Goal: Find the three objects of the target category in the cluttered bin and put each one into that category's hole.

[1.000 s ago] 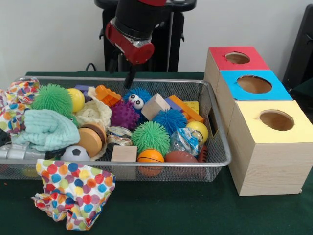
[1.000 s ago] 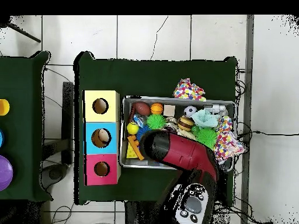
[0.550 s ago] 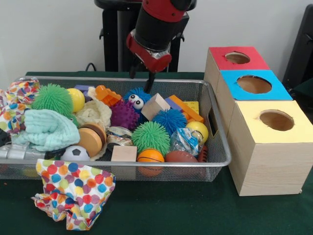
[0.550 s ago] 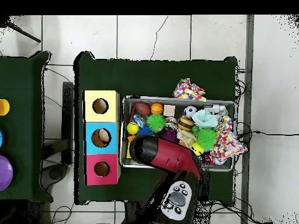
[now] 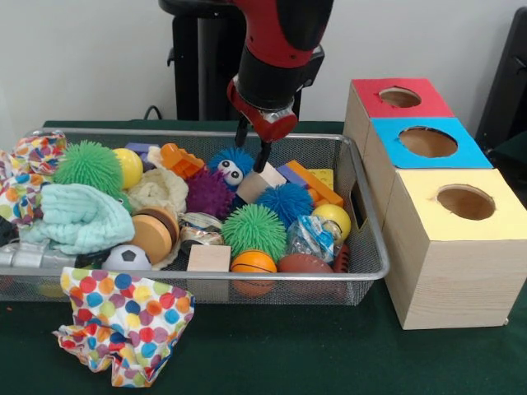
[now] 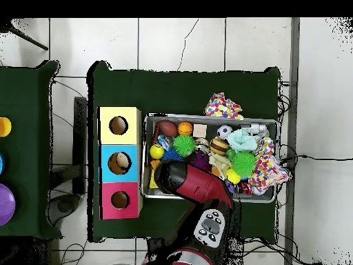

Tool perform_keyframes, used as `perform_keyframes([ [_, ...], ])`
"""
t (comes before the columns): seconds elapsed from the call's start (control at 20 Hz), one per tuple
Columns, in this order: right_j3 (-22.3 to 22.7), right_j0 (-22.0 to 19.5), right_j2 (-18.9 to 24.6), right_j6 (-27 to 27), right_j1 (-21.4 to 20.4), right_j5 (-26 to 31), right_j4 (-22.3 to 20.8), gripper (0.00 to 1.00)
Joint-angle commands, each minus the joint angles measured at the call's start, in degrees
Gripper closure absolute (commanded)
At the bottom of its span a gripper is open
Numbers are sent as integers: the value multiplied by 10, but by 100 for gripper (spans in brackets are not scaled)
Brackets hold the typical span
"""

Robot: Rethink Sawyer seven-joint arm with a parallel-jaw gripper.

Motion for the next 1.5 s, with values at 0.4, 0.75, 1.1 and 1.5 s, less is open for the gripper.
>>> perform_keyframes([
  [0.4,-7,-5,13,111,70,44,13,0],
  [0.75,7,-9,13,92,48,58,7,0],
  [1.1,13,-48,53,27,47,28,-12,0],
  [1.5,28,-132,149,-30,48,35,-19,0],
])
